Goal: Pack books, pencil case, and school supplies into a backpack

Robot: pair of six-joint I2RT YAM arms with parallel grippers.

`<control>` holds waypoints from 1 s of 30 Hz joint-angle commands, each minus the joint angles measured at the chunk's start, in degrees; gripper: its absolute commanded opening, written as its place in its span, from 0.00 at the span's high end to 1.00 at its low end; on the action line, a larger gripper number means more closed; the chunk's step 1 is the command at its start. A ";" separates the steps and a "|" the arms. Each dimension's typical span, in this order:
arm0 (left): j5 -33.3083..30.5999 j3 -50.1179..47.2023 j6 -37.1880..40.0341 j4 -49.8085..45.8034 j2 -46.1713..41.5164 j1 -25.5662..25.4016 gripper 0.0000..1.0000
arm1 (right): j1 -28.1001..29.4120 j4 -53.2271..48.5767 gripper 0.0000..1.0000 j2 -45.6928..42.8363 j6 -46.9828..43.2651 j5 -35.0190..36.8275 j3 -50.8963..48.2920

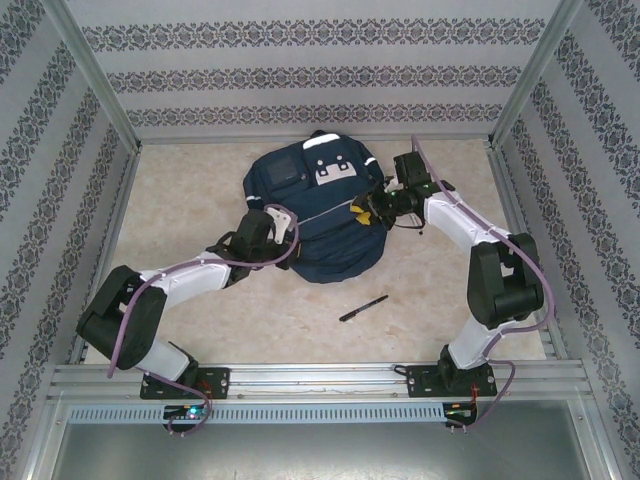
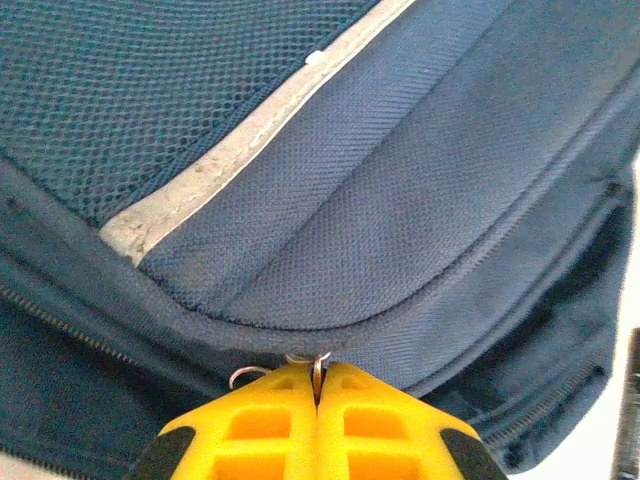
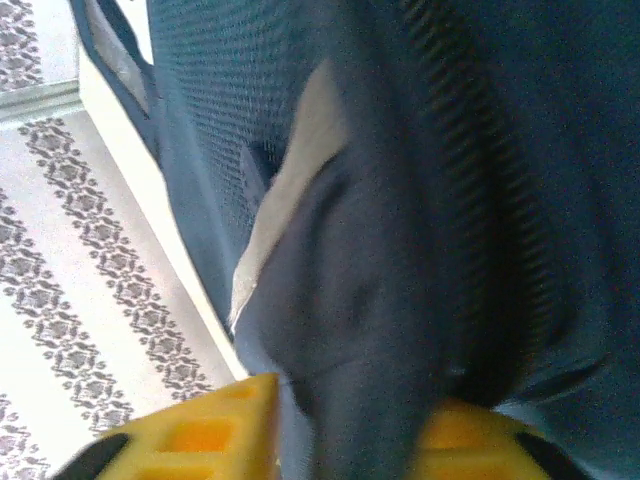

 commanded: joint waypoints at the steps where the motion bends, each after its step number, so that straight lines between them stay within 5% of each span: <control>1: 4.60 2.36 -1.89 4.88 -0.90 -3.18 1.00 | 1.84 1.43 0.60 -0.56 2.92 1.68 -2.60; 8: 5.67 4.71 -3.74 6.63 1.71 -5.86 1.00 | 8.40 5.58 0.51 -1.65 11.99 6.51 -5.52; 11: 4.72 4.45 -3.20 6.28 1.87 -6.13 1.00 | 10.03 7.90 0.71 -1.01 14.25 6.56 -5.77; 15: -4.87 1.93 -1.15 2.55 -0.91 -4.40 1.00 | 10.23 7.13 1.00 -2.78 13.35 7.33 -5.01; 20: -13.09 -0.35 -0.30 -3.49 -3.25 2.09 1.00 | 9.28 5.09 1.00 -5.03 11.04 5.96 -4.06; 30: -16.82 3.01 3.31 -4.71 1.98 11.99 1.00 | 10.17 4.73 1.00 -4.44 8.93 1.63 -2.45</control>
